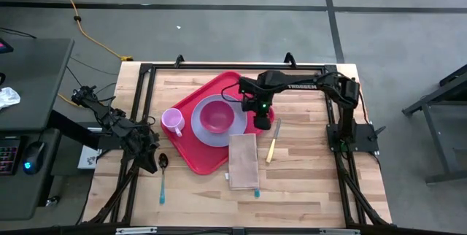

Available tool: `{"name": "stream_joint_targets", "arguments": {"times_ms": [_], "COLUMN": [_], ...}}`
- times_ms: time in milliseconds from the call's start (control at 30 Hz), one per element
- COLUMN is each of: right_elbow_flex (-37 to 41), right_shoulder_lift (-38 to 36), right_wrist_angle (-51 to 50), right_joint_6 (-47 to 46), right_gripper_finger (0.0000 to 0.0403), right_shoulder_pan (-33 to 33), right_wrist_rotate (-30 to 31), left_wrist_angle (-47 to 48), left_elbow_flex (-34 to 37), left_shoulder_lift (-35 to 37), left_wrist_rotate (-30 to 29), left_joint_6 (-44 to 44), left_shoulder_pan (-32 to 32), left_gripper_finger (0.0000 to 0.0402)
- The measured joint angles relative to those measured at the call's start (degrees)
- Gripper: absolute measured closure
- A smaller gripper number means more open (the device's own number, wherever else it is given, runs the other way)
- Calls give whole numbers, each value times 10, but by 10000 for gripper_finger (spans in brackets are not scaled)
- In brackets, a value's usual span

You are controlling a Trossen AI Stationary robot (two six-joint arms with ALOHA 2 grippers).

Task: Set up tray
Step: Put the brown table napkin to the right of the white plate on the red serving tray

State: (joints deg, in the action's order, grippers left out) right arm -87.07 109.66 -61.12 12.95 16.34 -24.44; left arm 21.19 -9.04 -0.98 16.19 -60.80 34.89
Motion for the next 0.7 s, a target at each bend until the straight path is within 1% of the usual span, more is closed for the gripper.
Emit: {"name": "stream_joint_targets", "arguments": {"times_ms": [100, 233, 367, 567, 700], "right_elbow_flex": [7, 29, 58, 64, 64], "right_shoulder_lift": [-14, -21, -21, -21, -21], "right_wrist_angle": [25, 52, 77, 121, 135], "right_joint_6": [26, 28, 26, 12, 10], "right_gripper_finger": [252, 247, 249, 258, 261], "right_shoulder_pan": [3, 3, 3, 3, 1], "right_wrist_rotate": [1, 4, -2, -29, -30], "left_wrist_angle": [0, 0, 0, 0, -2], "left_elbow_flex": [0, 0, 0, 0, 0], "left_shoulder_lift": [0, 0, 0, 0, 0], "left_wrist_rotate": [-1, -2, -2, -2, -2], "left_joint_6": [-5, -29, -29, -29, -33], "left_shoulder_pan": [0, 0, 0, 0, 0], "left_gripper_finger": [284, 284, 284, 284, 284]}}
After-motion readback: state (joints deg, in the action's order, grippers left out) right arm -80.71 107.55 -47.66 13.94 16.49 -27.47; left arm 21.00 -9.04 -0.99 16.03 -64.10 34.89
